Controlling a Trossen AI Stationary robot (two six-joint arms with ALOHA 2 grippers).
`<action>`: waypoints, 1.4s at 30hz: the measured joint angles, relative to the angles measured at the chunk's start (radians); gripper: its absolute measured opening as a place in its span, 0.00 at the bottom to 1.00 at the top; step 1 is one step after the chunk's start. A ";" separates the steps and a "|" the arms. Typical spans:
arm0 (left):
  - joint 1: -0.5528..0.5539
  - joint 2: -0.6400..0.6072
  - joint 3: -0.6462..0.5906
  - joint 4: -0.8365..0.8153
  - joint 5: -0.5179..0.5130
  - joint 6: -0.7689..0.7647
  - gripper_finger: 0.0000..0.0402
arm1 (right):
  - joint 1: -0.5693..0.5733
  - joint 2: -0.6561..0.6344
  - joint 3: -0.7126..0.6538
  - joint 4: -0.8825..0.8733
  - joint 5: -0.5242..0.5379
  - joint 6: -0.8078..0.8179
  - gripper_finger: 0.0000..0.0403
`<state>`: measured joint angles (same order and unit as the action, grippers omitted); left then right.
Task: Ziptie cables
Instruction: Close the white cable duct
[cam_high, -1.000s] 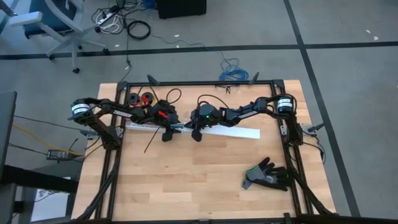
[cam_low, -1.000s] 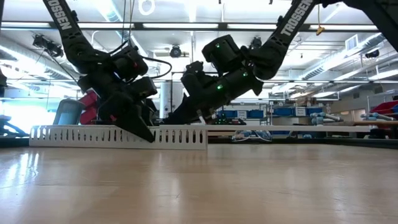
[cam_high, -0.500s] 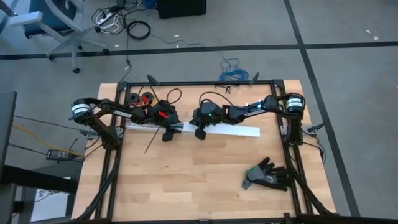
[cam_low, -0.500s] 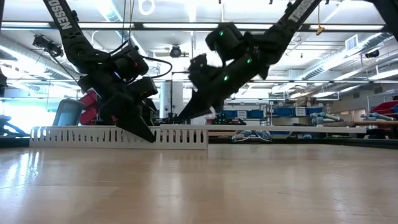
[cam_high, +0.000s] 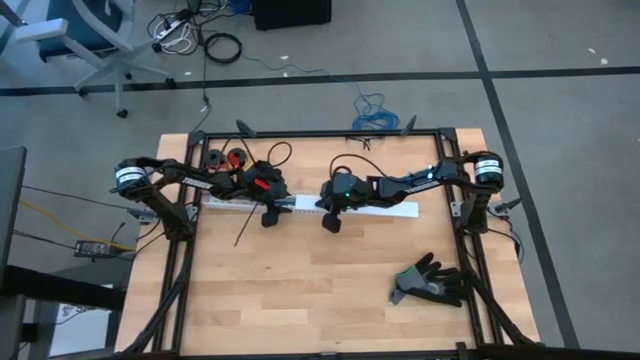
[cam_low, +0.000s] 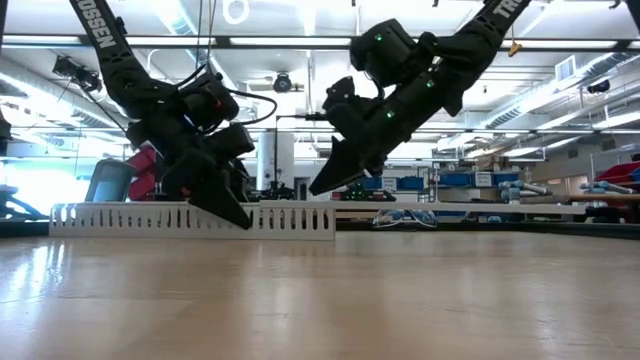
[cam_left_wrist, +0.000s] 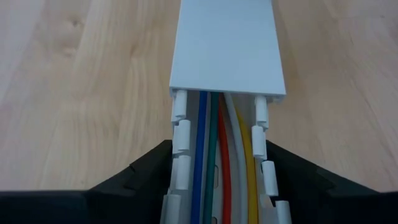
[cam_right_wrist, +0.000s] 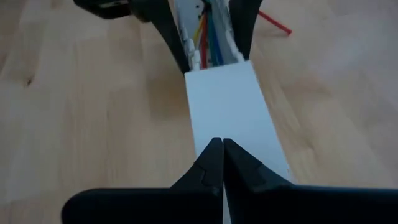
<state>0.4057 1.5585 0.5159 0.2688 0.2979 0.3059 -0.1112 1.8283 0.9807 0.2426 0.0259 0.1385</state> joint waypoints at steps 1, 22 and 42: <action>0.000 0.000 0.000 0.004 -0.002 0.000 0.58 | -0.001 0.000 -0.004 -0.003 -0.003 0.005 0.00; -0.002 0.019 -0.002 0.049 0.009 -0.023 0.58 | -0.054 0.199 0.085 0.222 -0.159 -0.009 0.00; 0.007 -0.190 0.003 -0.085 -0.015 0.005 0.75 | -0.068 0.197 0.085 0.211 -0.174 0.000 0.00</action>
<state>0.4126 1.3689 0.5186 0.1840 0.2825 0.3107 -0.1795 2.0254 1.0660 0.4534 -0.1477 0.1383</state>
